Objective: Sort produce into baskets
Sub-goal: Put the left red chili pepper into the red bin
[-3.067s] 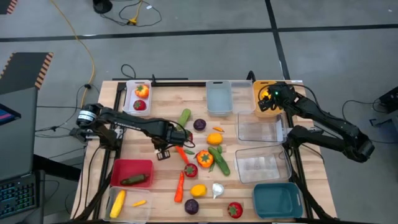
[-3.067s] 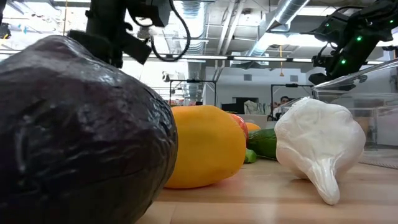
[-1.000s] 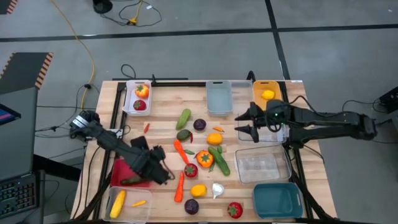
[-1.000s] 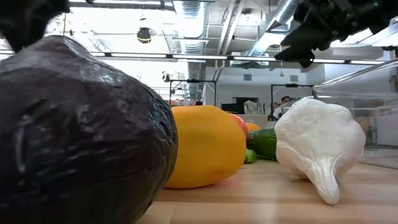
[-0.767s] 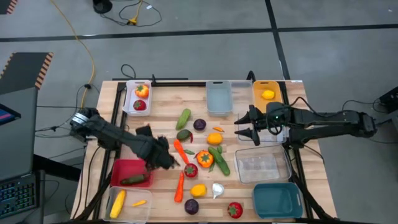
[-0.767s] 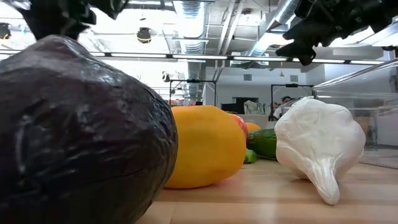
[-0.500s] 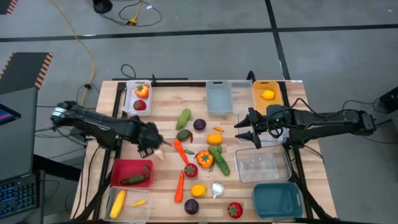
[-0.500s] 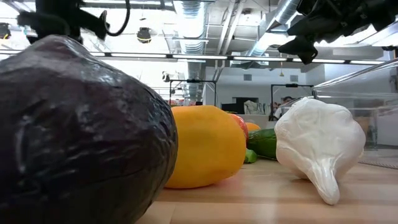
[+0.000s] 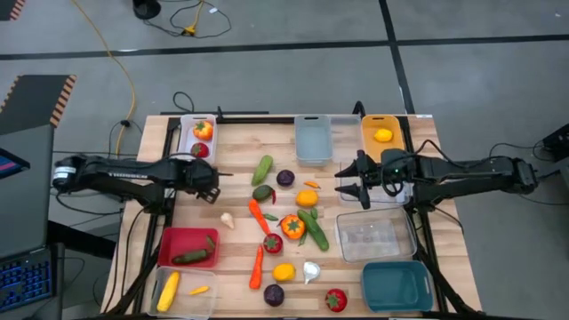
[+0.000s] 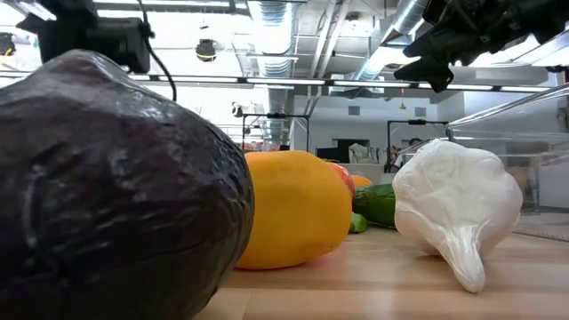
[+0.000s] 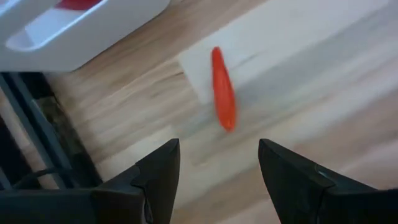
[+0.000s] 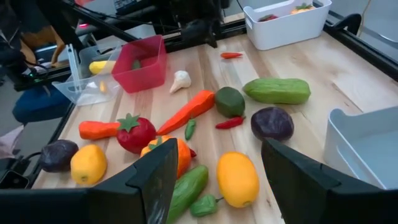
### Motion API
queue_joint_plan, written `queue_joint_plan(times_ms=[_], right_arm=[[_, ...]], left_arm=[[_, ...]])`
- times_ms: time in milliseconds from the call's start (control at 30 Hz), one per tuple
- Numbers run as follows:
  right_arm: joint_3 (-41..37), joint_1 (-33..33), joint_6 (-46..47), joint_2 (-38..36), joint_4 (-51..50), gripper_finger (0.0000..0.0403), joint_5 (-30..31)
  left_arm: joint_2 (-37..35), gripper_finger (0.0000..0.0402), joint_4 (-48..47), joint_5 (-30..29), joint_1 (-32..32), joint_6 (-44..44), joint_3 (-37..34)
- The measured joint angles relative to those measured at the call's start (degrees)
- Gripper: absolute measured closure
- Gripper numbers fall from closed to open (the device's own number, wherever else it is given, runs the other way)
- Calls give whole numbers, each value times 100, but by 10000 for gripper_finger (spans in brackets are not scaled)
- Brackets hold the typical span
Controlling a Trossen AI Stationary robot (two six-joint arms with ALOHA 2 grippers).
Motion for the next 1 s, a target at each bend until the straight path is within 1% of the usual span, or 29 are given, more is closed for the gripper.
queue_joint_plan(times_ms=[167, 333, 467, 567, 700, 1000], right_arm=[[0, 0, 0, 0, -1, 143, 13], [0, 0, 0, 0, -1, 143, 14], [0, 0, 0, 0, -3, 143, 13], [0, 0, 0, 0, -5, 143, 13], [0, 0, 0, 0, -3, 143, 13], [0, 7, 10, 0, -3, 143, 13]], left_arm=[[189, 197, 844, 6, 299, 106, -254], [590, 198, 906, 6, 489, 106, -267], [998, 211, 1232, 8, 516, 168, -267], [1325, 229, 1465, 32, 516, 199, -264], [1600, 261, 1519, 105, 514, 255, -219], [1684, 352, 1457, 192, 514, 570, 19]])
